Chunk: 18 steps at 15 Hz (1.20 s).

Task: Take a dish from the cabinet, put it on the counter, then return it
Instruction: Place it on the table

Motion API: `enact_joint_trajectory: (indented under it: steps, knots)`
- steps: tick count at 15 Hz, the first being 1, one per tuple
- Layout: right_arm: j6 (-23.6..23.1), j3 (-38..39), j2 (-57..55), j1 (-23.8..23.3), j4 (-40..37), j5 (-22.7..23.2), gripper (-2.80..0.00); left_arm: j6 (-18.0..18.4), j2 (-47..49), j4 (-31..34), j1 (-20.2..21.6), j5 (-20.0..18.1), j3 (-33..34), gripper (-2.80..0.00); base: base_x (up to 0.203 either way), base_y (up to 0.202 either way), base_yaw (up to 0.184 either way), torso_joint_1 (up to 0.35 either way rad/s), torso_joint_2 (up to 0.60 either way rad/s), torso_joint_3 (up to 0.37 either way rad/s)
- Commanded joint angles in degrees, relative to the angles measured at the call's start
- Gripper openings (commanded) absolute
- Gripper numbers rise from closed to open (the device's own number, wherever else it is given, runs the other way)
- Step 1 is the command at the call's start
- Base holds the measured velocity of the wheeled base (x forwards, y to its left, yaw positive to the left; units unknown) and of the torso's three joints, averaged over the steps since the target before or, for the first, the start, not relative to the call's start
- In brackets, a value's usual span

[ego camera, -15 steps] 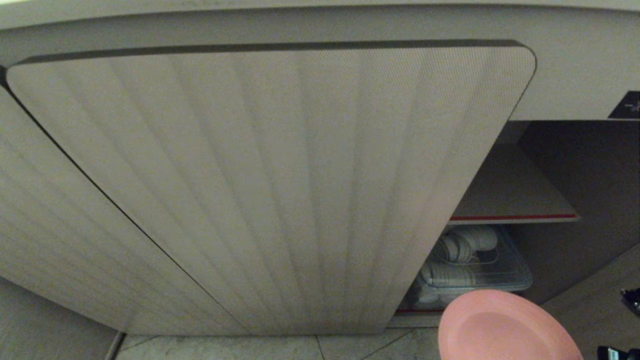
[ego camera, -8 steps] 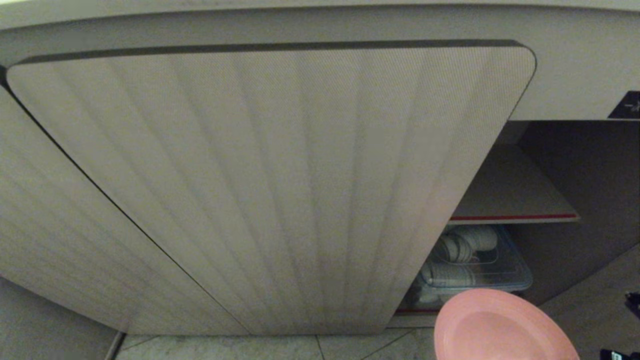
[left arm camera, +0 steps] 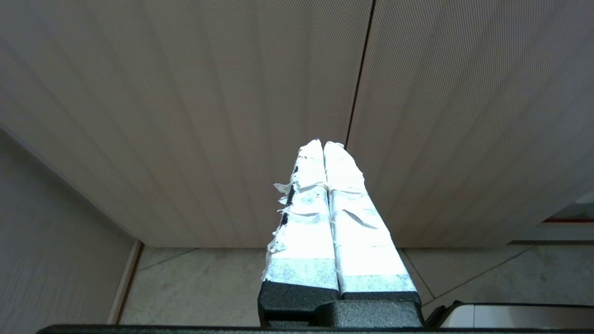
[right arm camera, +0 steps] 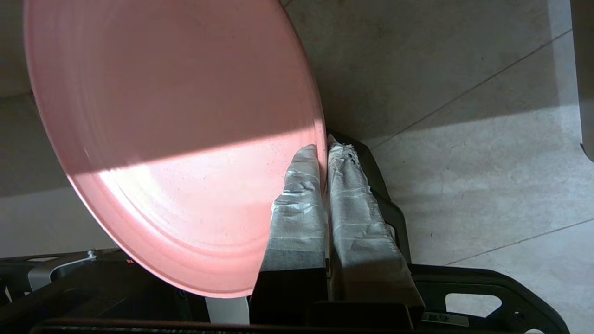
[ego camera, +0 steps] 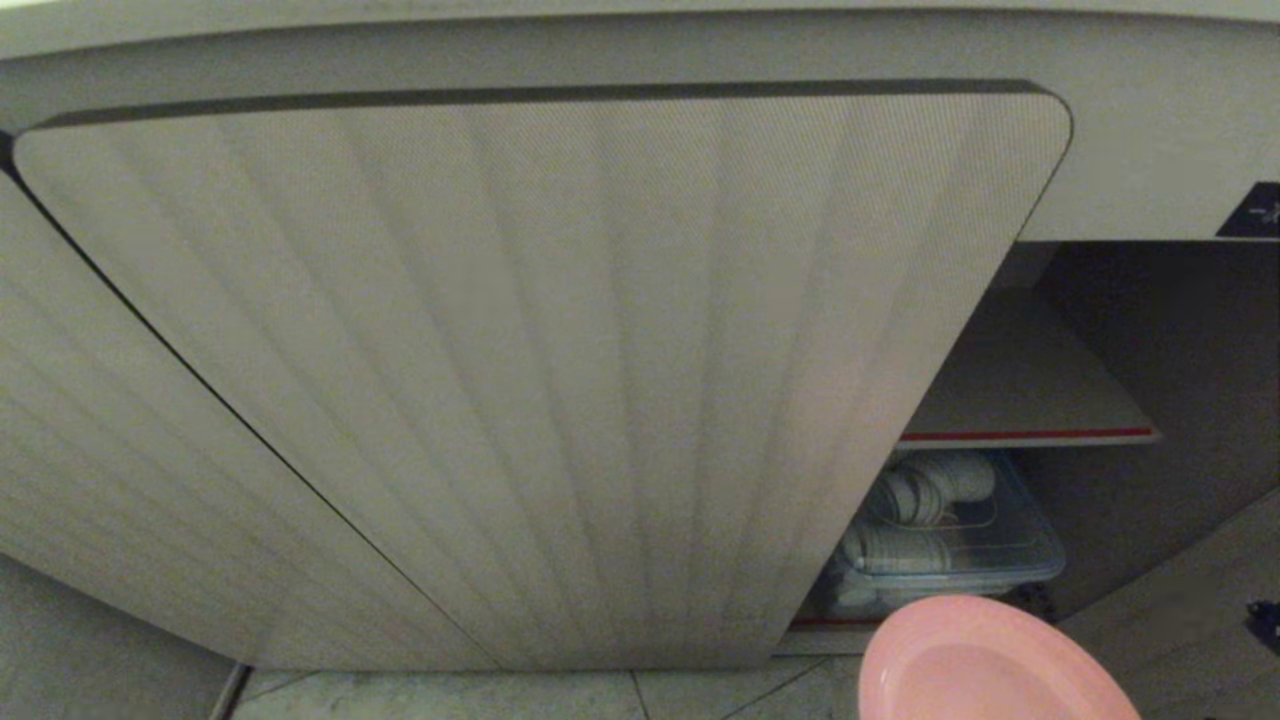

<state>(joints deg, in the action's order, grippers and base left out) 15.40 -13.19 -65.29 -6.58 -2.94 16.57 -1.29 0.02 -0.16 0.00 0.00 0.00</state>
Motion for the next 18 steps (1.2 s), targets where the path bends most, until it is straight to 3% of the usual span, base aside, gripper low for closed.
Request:
enact_joint_trajectory:
  steps: [1,10,18]
  knots:
    - [0.1,0.0,0.9,0.0,-0.1,0.2,-2.80,0.0,0.0,0.0,0.0,0.0,0.0,-2.80,0.000,0.000,0.000,0.000,0.00,0.000]
    - [0.2,2.5,8.8,1.1,-1.5,1.1,-2.80,0.0,0.0,0.0,0.0,0.0,0.0,-2.80,0.000,0.000,0.000,0.000,0.00,0.000]
    - [-0.1,2.8,15.6,2.5,-8.0,1.0,-2.80,0.0,0.0,0.0,0.0,0.0,0.0,-2.80,0.000,0.000,0.000,0.000,0.00,0.000]
